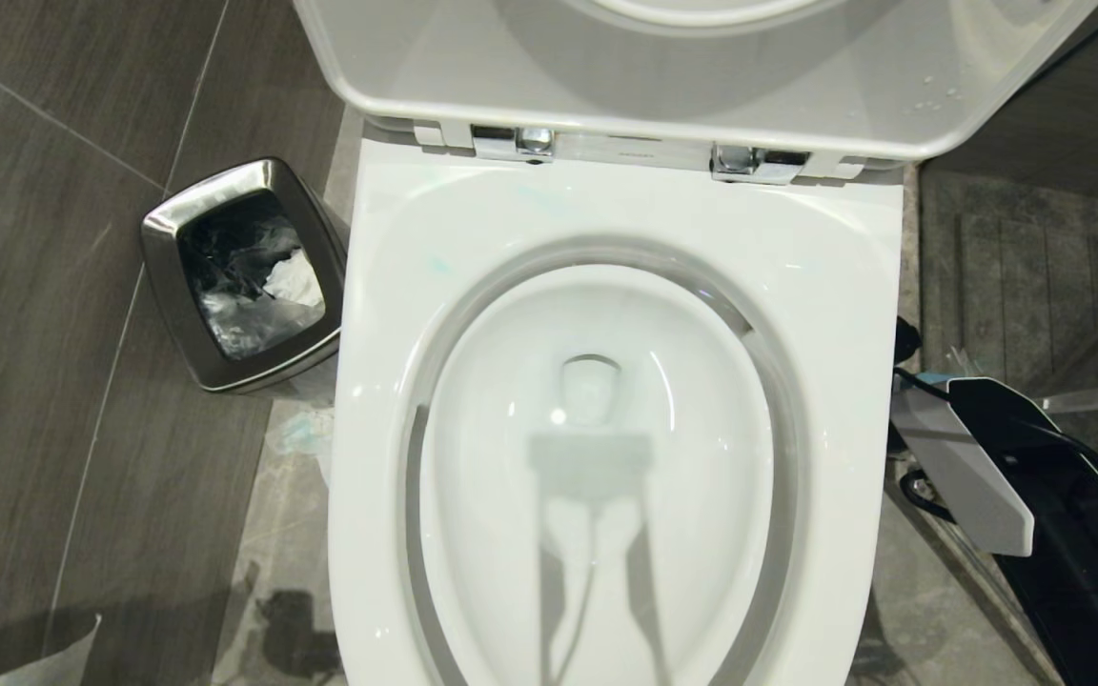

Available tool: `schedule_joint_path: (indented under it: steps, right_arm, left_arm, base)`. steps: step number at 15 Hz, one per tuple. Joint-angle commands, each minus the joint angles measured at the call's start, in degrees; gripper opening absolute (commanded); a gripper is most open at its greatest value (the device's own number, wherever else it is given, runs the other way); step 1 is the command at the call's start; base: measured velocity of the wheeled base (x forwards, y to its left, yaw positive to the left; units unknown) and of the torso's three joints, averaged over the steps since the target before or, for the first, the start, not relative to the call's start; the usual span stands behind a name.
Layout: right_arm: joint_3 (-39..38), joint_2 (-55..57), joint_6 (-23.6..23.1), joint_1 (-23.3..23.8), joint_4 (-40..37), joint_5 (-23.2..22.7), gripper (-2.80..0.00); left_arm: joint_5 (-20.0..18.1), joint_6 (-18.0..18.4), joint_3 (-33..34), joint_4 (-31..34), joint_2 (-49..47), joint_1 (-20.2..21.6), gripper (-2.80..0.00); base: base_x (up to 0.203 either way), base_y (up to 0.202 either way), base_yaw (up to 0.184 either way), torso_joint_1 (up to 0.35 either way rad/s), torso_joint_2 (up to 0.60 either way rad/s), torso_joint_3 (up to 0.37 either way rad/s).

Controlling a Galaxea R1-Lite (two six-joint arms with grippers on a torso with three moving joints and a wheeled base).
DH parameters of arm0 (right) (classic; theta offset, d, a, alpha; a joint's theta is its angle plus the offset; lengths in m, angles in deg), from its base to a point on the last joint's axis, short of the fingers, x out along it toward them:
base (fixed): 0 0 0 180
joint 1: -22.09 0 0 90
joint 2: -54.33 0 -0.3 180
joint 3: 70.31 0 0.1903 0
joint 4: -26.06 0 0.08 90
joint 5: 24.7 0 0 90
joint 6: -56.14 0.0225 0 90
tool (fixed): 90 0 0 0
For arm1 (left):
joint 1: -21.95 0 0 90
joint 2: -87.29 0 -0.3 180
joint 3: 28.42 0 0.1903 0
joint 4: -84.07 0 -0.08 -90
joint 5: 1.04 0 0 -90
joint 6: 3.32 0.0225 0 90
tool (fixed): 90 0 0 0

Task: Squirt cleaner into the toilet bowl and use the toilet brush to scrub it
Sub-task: Pour in the cleaning agent

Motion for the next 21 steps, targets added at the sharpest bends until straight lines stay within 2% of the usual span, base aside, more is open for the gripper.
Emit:
schedule_joint_path:
  steps: [1, 4, 8, 12, 21]
  right_arm:
    - [0.0, -0.3, -0.4, -0.1, 0.6, 0.2, -2.8]
    - [-0.2, -1.3, -2.8, -0.2, 0.9, 2.6, -2.8]
    - [-3.0, -4.8, -2.8, -0.3, 1.6, 3.9, -2.8]
    - [-13.1, -10.9, -1.5, -0.2, 3.2, 4.5, -2.8]
    - [-40.2, -29.5, 0.2, 1.9, 3.6, 9.8, -2.8]
  left_arm:
    - [0.0, 0.1, 0.0, 0.0, 0.0, 0.0, -2.8]
    - [0.0, 0.0, 0.0, 0.0, 0.0, 0.0, -2.8]
    - [0.0, 0.0, 0.0, 0.0, 0.0, 0.0, -2.8]
    - [0.0, 0.0, 0.0, 0.0, 0.0, 0.0, -2.8]
    - [0.0, 0.0, 0.0, 0.0, 0.0, 0.0, -2.8]
  base:
    - [0.0, 0.0, 0.0, 0.0, 0.0, 0.0]
    - [0.0, 0.0, 0.0, 0.0, 0.0, 0.0]
    - [0.0, 0.0, 0.0, 0.0, 0.0, 0.0]
    - [0.0, 0.0, 0.0, 0.0, 0.0, 0.0]
    - [0.0, 0.0, 0.0, 0.001, 0.0, 0.0]
